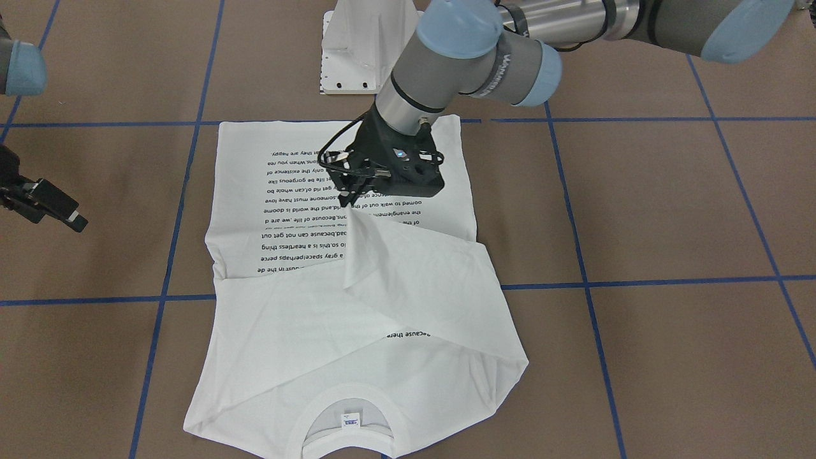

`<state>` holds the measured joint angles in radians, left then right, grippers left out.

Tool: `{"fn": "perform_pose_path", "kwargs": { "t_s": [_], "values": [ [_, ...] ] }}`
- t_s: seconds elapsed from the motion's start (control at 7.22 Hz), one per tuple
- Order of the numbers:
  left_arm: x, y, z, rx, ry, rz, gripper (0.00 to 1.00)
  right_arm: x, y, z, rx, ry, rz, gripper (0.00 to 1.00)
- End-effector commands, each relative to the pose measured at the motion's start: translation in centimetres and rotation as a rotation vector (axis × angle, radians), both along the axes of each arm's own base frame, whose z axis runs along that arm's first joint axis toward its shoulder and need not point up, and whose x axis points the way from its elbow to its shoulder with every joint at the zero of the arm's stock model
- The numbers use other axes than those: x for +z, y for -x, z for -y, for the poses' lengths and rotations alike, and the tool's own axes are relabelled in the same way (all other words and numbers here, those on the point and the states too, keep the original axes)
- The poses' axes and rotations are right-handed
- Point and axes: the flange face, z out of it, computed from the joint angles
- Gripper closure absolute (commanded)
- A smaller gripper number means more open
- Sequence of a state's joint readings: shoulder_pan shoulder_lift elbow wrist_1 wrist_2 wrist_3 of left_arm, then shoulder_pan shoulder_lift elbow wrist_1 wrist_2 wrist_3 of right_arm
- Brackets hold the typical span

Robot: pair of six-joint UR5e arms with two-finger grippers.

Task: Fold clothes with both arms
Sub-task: 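Lift the other sleeve and fold it across the shirt with the left gripper, then lay the sleeve down near the shirt's far side and withdraw the left gripper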

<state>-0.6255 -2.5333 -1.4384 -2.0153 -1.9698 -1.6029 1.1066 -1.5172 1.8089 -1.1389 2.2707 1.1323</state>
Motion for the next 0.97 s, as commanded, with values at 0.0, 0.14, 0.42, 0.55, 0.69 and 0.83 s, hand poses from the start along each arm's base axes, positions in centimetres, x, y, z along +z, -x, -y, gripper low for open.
{"fn": "perform_pose_path", "kwargs": {
  "t_s": [0.0,0.14,0.42,0.55,0.69,0.83],
  "values": [
    [-3.7,-9.7,-2.5,-0.077,0.047,-0.086,1.00,0.3,-0.1,-0.1,-0.003,-0.003,-0.005,0.00],
    [-4.1,-11.6,-3.7,-0.085,0.048,-0.083,1.00,0.4,-0.1,-0.1,-0.001,-0.003,-0.008,0.00],
    [-3.6,-13.1,-5.0,-0.076,0.045,-0.079,0.94,0.4,-0.1,-0.1,-0.001,-0.003,-0.008,0.00],
    [-3.4,-13.8,-5.5,-0.082,0.033,-0.097,0.81,0.4,-0.1,-0.1,-0.001,-0.003,-0.008,0.00],
    [-3.8,-14.0,-5.4,-0.083,0.027,-0.102,0.21,0.4,-0.2,-0.1,0.001,-0.002,-0.009,0.00],
    [-4.4,-13.9,-5.4,-0.095,0.019,-0.107,0.01,0.4,-0.2,-0.2,0.000,-0.002,-0.008,0.00]
  ]
}}
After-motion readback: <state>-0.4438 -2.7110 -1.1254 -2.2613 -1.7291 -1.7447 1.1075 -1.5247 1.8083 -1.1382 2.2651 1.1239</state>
